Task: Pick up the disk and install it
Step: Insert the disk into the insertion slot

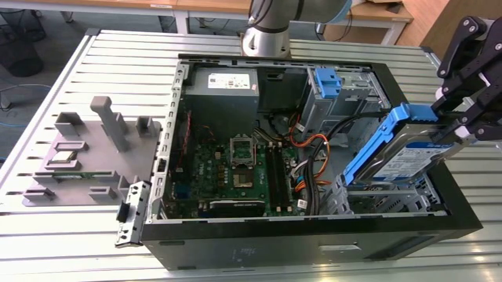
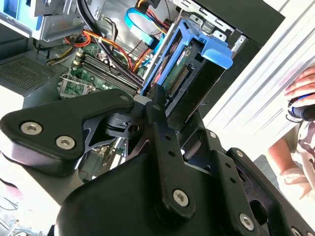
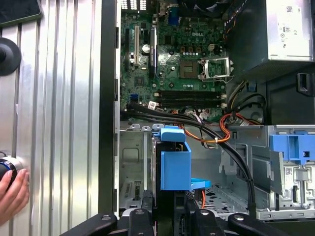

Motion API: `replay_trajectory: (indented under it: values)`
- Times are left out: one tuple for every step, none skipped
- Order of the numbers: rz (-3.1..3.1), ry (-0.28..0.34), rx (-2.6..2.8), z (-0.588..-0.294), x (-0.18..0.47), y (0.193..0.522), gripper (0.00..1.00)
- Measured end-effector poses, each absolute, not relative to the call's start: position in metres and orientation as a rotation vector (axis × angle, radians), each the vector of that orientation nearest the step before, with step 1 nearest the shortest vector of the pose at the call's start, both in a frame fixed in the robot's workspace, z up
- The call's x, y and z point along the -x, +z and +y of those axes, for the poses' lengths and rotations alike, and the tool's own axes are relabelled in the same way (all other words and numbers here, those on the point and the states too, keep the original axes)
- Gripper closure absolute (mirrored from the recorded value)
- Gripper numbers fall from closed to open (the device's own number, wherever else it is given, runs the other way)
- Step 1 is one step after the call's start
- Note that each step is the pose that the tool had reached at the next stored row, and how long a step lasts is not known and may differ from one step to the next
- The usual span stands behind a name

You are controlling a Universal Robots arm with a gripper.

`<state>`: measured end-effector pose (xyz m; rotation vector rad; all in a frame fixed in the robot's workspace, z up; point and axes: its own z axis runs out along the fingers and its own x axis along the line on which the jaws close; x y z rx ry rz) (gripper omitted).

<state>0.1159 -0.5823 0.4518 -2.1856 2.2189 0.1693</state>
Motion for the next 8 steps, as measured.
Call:
replay_trajectory:
  values:
    - [2.219, 0.169, 2.186, -0.5823, -0.1159, 0.4514, 0.65]
    - [2.219, 0.169, 2.186, -0.5823, -0.1158, 0.4510, 0.65]
    - [2.219, 0.169, 2.186, -0.5823, -0.1159, 0.4505, 0.65]
    - [2.219, 0.169, 2.186, -0.5823, -0.1159, 0.4498, 0.65]
    - [2.219, 0.169, 2.186, -0.5823, -0.1158, 0.4491, 0.65]
    - [2.219, 0.169, 2.186, -0.5823, -0.1158, 0.4484, 0.65]
    - [2.219, 0.169, 2.186, -0.5823, -0.1158, 0.4476, 0.65]
    - [2.219, 0.169, 2.186, -0.5823, -0.1158, 0.4469, 0.65]
